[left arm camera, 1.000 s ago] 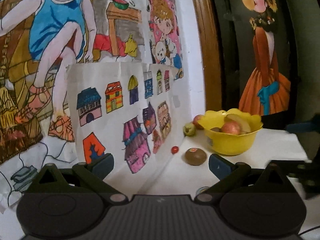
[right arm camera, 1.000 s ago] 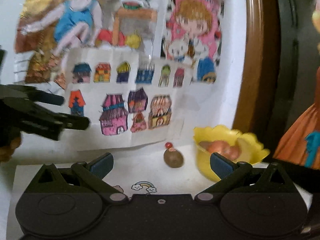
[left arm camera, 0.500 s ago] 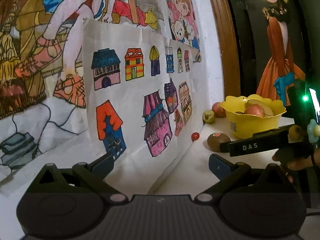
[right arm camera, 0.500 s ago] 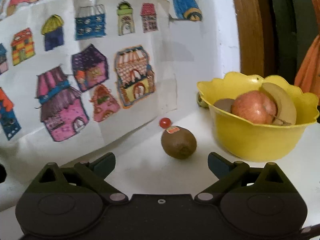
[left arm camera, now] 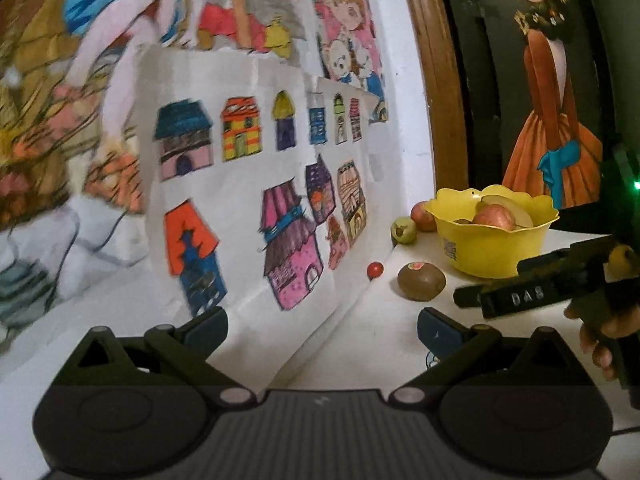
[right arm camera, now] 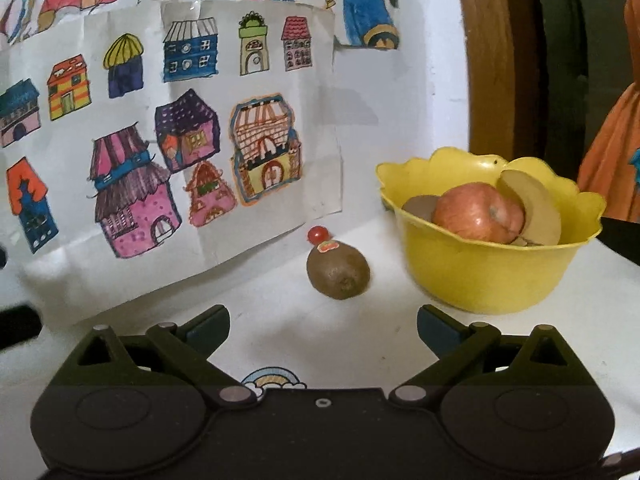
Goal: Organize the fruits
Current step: 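Move the right tool down to the brown kiwi on the table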
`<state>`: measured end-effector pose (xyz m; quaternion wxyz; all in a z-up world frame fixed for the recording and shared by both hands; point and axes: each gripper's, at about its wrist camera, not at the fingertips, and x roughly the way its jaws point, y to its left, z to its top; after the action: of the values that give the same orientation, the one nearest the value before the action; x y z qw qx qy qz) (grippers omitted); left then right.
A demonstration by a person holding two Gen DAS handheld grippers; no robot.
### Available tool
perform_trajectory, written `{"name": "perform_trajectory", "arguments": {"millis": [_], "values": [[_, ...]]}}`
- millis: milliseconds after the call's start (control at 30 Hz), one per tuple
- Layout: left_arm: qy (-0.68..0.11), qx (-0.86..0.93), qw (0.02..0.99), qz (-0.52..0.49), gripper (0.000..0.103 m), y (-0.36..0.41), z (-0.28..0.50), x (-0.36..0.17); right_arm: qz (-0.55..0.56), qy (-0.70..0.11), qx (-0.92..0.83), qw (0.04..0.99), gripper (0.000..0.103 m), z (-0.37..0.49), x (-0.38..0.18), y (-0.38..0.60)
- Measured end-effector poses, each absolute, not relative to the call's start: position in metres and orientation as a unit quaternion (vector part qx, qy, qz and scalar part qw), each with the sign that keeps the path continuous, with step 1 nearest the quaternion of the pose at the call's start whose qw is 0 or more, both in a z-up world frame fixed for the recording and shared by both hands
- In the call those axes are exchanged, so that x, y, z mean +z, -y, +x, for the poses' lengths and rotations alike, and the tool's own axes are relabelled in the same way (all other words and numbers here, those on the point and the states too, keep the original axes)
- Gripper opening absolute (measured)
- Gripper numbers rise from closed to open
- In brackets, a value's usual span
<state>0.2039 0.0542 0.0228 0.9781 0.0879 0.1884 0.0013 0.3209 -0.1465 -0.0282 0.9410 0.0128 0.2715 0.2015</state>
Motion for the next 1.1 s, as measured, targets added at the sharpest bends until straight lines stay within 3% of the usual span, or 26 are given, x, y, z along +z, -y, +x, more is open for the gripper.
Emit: {"name": "perform_trajectory", "arguments": {"millis": [300,733,1100], "values": [[-0.153,-0.042,0.964,0.214,0.103,-0.016,0.253,0.017,-0.04,-0.279,0.291,0.914,0.1,0.349,-0.047,0.162],[-0.282,-0.057,0.924,0.252,0.103,-0.007,0.317,0.076,-0.016,-0.289,0.223,0.931,0.094,0.348,-0.037,0.138],[-0.331,-0.08,0.909,0.24,0.103,-0.007,0.352,0.093,0.035,-0.332,0.192,0.923,0.09,0.377,-0.06,0.121]]}}
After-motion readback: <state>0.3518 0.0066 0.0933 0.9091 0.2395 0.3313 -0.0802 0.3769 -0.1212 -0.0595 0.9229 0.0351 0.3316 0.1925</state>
